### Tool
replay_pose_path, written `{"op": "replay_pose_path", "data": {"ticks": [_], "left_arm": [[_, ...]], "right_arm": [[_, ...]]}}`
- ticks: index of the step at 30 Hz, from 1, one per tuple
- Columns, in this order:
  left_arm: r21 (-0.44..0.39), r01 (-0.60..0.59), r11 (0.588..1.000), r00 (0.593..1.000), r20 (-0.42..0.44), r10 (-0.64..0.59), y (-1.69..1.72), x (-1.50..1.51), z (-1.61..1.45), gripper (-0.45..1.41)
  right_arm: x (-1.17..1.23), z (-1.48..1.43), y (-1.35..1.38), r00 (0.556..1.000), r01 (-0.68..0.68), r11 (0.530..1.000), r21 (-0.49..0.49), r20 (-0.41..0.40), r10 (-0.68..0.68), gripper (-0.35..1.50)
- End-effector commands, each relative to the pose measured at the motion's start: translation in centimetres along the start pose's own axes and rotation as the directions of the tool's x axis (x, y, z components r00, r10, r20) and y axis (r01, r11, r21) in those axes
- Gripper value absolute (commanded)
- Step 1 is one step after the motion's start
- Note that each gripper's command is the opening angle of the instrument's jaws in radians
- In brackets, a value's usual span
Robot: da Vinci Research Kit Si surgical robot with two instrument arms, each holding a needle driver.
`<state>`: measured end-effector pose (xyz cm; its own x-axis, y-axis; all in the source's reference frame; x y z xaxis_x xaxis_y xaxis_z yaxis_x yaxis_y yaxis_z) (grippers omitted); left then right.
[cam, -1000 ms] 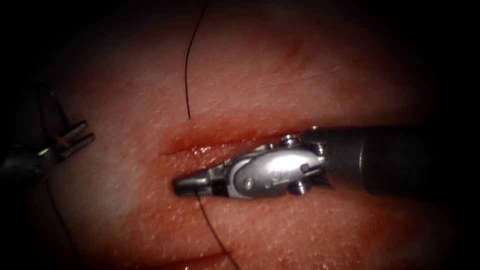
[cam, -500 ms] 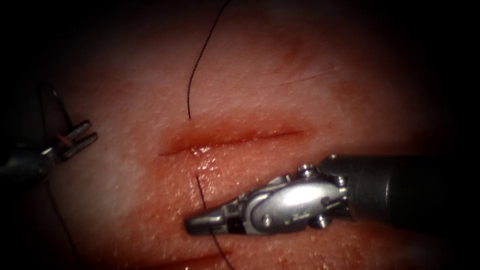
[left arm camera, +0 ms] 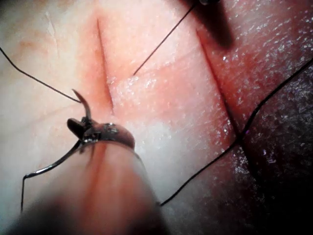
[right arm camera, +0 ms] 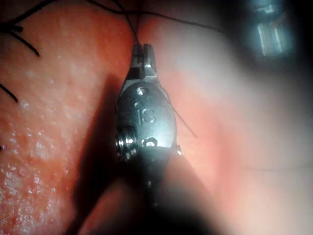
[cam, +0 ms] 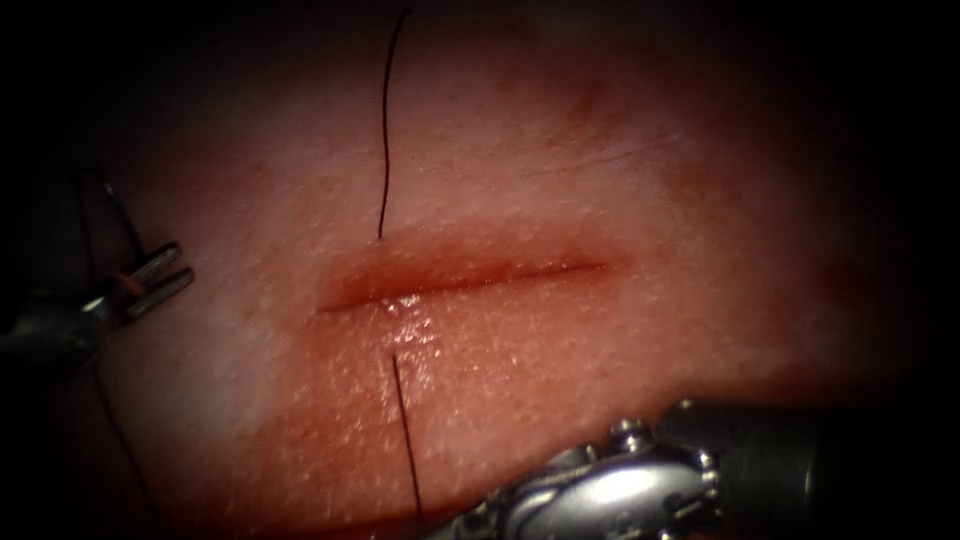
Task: Wound Closure
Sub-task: Grip suture near skin and pull away to lengthen working end. Repeat until only a short tail is left.
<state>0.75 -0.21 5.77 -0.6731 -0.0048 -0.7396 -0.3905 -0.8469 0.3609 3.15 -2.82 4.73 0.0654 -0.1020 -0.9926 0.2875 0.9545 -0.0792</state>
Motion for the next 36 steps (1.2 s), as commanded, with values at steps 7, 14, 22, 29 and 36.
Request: {"op": "replay_pose_path", "data": {"ticks": [7, 14, 22, 29, 36], "left_arm": [[0.001, -0.001, 1.0, 1.0, 0.0, 0.001, 0.02, 0.0, 0.07, -0.45], [0.002, 0.005, 1.0, 1.0, -0.001, -0.005, 0.03, 0.01, 0.07, -0.45], [-0.002, 0.004, 1.0, 1.0, 0.0, -0.004, 0.02, 0.0, 0.06, -0.45], [-0.004, 0.006, 1.0, 1.0, 0.0, -0.006, -0.01, -0.01, 0.09, -0.45], [-0.013, 0.009, 1.0, 1.0, 0.0, -0.009, -0.11, -0.09, 0.17, -0.45]], "right_arm": [[0.17, 0.0, -0.3, 1.0, -0.009, 1.0, 0.03, -0.008, 0.009, -0.35], [0.37, 0.03, -0.48, 1.0, -0.021, 0.998, 0.06, -0.017, 0.022, -0.35], [0.54, -0.01, -0.61, 0.999, -0.042, 0.994, 0.106, -0.021, 0.044, -0.35], [0.68, -0.06, -0.7, 0.998, -0.059, 0.988, 0.145, -0.014, 0.062, -0.35], [0.68, -0.06, -0.71, 0.996, -0.082, 0.985, 0.151, -0.01, 0.084, -0.35]]}}
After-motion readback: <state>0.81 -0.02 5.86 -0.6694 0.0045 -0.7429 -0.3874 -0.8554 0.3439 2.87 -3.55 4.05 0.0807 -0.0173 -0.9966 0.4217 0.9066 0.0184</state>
